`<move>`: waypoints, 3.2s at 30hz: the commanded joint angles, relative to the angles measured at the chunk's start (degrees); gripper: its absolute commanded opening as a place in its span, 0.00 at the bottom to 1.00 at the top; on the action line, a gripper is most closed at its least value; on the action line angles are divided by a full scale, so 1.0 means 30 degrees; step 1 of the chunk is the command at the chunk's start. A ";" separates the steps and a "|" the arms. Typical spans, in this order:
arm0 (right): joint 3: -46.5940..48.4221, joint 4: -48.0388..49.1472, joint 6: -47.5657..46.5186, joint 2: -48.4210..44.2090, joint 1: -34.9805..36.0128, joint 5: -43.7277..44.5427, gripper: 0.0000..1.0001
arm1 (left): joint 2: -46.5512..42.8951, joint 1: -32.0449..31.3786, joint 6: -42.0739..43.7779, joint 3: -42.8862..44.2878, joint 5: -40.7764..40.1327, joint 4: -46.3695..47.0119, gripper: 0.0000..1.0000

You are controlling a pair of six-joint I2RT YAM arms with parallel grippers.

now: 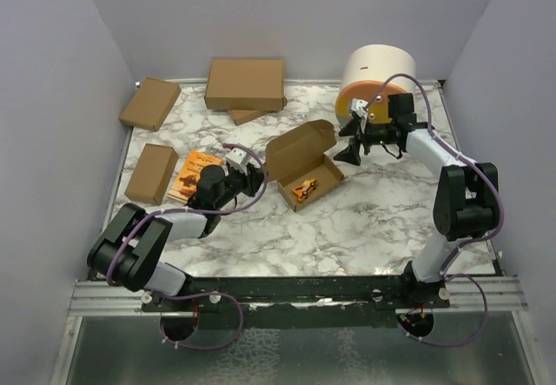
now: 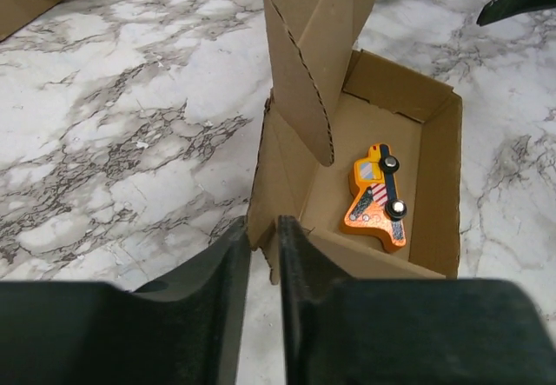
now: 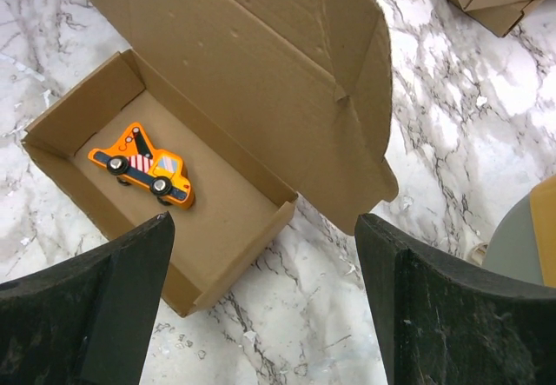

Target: Fold the paper box

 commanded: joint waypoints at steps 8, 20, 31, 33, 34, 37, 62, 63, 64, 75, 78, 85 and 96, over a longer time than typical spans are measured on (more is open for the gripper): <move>-0.1806 0.0933 -0.0585 -0.2288 -0.1902 -0.3205 0.85 | -0.1091 0.0533 0.3726 0.1912 0.3980 -0.4542 0.01; -0.6286 0.7082 0.3166 -0.3977 -0.2786 -0.4020 0.81 | -0.0437 0.1025 0.3711 0.3086 0.8886 -0.5271 0.00; -0.4431 0.6397 -0.0225 -0.2034 -0.2770 -0.3401 0.82 | -0.0549 0.1370 0.5744 0.3684 0.9670 -0.6986 0.00; -0.3918 0.6086 -0.1011 -0.1466 -0.2770 -0.3557 0.82 | -0.0602 0.1400 0.6076 0.3776 0.9825 -0.7338 0.00; -0.3659 0.5989 -0.1392 -0.1215 -0.2770 -0.3544 0.82 | -0.0624 0.1399 0.6269 0.3832 0.9857 -0.7530 0.00; -0.2949 0.4902 -0.2865 -0.0580 -0.2748 -0.3991 0.80 | -0.0757 0.1433 0.6473 0.3859 0.9890 -0.7739 0.00; -0.3347 0.4132 -0.2536 -0.0618 -0.1452 -0.2978 0.05 | -0.0329 0.2163 0.3571 0.3034 0.8850 -0.4522 0.00; -0.3727 0.4712 -0.1677 -0.1010 -0.1452 -0.2769 0.04 | -0.0440 0.2165 0.2962 0.2824 0.8578 -0.4106 0.00; -0.4038 0.5081 -0.0962 -0.1414 -0.1452 -0.2563 0.03 | -0.0527 0.2168 0.2662 0.2527 0.8441 -0.3501 0.00; -0.6304 0.7803 0.4365 -0.3943 -0.0895 0.0940 0.01 | -0.0828 0.2107 -0.0809 0.1332 0.8839 0.0055 0.29; -0.6320 0.7101 0.3209 -0.4051 -0.0895 0.1083 0.01 | -0.2221 0.2249 -0.0647 0.0711 0.8102 -0.0544 0.48; -0.5762 0.5263 0.1329 -0.3846 -0.0924 0.0217 0.01 | -0.9556 0.3564 -0.1038 -0.2498 0.1228 -0.2362 0.85; -0.5298 0.4558 0.0927 -0.3456 -0.0924 -0.0572 0.01 | -0.3276 0.3577 0.1518 -0.0161 0.1879 -0.3031 0.35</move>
